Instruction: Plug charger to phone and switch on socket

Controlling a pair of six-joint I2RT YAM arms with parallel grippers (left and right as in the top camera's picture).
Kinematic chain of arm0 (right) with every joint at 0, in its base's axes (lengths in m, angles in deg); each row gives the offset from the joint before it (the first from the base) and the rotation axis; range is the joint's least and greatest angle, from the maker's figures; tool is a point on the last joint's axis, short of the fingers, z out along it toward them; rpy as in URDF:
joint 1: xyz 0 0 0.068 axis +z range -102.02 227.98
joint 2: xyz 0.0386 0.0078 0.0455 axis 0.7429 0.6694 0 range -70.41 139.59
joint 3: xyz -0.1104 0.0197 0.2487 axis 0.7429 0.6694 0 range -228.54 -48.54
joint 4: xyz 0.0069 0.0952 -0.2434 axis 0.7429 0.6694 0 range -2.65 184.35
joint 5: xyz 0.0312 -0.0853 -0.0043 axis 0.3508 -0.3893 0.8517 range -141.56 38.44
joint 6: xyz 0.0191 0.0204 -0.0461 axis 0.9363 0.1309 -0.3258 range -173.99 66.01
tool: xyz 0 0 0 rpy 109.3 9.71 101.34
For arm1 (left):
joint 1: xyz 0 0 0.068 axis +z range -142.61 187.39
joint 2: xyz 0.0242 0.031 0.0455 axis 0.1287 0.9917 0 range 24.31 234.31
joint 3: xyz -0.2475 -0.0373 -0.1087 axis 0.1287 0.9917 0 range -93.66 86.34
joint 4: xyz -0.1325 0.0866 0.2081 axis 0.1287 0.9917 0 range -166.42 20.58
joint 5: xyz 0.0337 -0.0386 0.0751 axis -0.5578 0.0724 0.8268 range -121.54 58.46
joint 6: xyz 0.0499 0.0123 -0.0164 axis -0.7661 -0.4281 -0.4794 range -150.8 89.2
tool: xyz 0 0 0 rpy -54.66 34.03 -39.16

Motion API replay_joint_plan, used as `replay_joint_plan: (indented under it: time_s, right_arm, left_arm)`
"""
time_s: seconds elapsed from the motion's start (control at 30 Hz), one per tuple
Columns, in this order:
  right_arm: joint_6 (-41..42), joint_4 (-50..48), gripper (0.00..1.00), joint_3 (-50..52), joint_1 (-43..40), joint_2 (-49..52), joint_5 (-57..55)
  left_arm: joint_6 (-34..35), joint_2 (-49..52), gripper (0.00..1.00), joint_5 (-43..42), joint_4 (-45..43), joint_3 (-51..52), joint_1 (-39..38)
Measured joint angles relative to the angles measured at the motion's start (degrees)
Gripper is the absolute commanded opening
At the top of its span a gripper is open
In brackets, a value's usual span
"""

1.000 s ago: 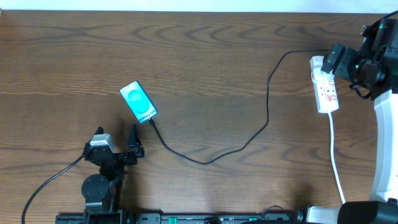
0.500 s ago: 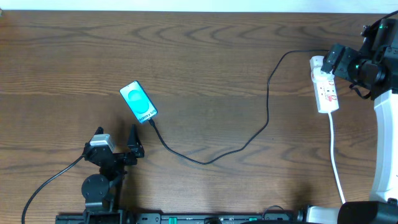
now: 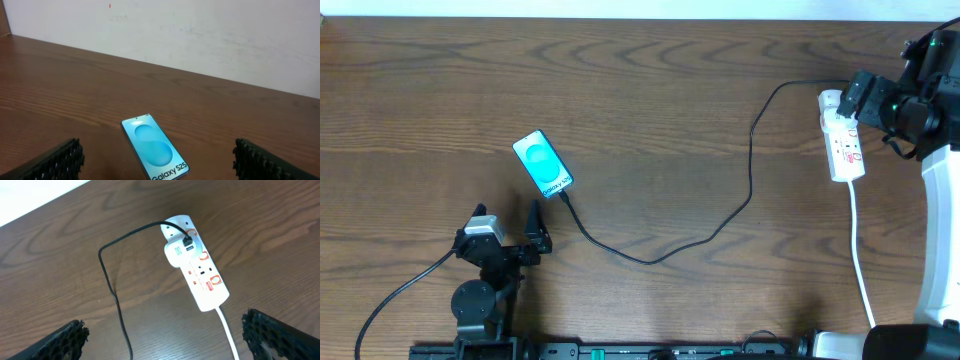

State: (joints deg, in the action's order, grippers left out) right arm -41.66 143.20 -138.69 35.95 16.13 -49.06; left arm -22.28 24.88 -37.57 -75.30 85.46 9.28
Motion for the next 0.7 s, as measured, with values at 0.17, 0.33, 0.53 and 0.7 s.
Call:
replay_joint_plan:
  time_s: [0.17,0.33,0.53,0.7]
  right_arm:
    - [0.0,-5.75,0.99,3.78,0.04,-6.21,-0.07]
    - [-0.02,-20.7,0.99,12.72,0.7,-16.57,-0.46]
    - [-0.42,-39.98,0.99,29.94,2.58,-29.55,-0.72]
    - [-0.46,-52.33,0.99,44.24,4.0,-39.26,-0.59]
  left_arm:
    - [0.0,0.0,0.95,0.0,0.0,0.0,0.0]
    - [0.0,0.0,0.95,0.0,0.07,-0.04,0.0]
    - [-0.02,0.0,0.95,0.0,0.11,-0.07,0.0]
    - [-0.02,0.0,0.95,0.0,0.15,-0.11,0.0]
